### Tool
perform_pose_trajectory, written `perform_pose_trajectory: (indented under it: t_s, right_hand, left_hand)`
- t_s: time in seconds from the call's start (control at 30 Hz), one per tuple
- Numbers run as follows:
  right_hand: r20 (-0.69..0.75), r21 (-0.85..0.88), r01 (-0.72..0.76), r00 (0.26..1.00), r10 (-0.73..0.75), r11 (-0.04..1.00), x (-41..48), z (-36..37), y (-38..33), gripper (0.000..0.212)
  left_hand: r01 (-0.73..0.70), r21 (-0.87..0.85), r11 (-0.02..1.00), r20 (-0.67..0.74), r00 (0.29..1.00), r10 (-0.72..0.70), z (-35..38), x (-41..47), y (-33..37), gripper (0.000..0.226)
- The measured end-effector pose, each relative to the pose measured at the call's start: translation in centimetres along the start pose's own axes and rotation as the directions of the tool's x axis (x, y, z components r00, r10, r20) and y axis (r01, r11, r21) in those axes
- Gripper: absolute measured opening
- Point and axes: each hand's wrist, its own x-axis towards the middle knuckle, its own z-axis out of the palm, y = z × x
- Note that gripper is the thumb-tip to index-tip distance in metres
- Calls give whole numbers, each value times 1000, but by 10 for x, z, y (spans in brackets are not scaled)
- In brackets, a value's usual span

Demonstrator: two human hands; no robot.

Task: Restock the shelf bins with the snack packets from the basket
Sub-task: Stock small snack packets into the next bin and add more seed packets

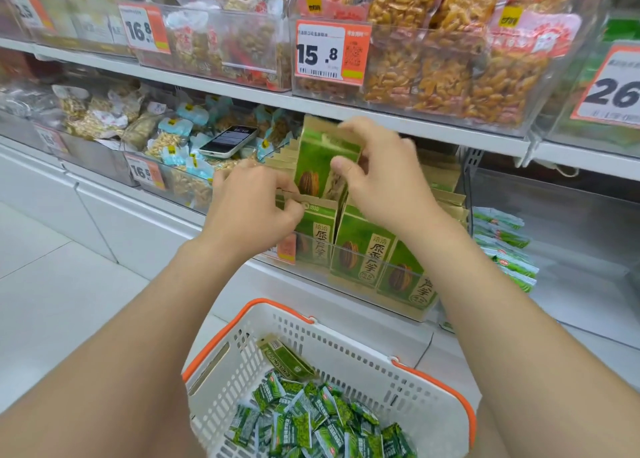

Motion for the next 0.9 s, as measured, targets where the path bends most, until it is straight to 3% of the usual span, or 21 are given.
perform_pose_trajectory:
  t_s: [0.07, 0.17, 0.27, 0.33, 0.47, 0.57, 0.63, 0.8, 0.9]
  right_hand:
    - [111, -113, -20, 993, 33, 993, 0, 8, 0, 17]
    - [86, -189, 27, 996, -11, 982, 7, 14, -5, 19]
    - [101, -223, 95, 992, -74, 970, 18, 13, -16, 46]
    - [109, -301, 115, 990, -85, 947, 24, 12, -18, 51]
    - [260, -351, 88, 966, 6, 932, 27, 25, -21, 40]
    - [400, -365, 1, 903, 156, 931, 28, 27, -20, 31]
    - [459, -365, 1, 870, 180, 931, 29, 22, -18, 19]
    - [391, -397, 57, 914, 112, 916, 22, 28, -22, 27]
    - [408, -403, 58, 905, 123, 913, 16, 33, -21, 31]
  left_hand:
    - [-41, 30, 999, -8, 999, 41, 0, 0, -2, 16]
    - [-60, 28, 998, 8, 998, 60, -3, 2, -6, 13]
    - [-60, 42, 997, -10, 998, 60, -3, 5, -9, 12]
    - [-46, 36, 998, -16, 999, 47, -3, 5, -10, 13]
    - [-14, 8, 1000, -38, 999, 14, -2, 5, -9, 10]
    - [8, -16, 1000, -65, 998, -9, 0, 3, -5, 9]
    - [19, -27, 999, -75, 997, -21, 2, 2, -3, 9]
    - [48, -31, 998, -101, 994, -51, 8, 0, 0, 14]
    - [41, -102, 994, -88, 995, -50, 11, -4, 5, 32]
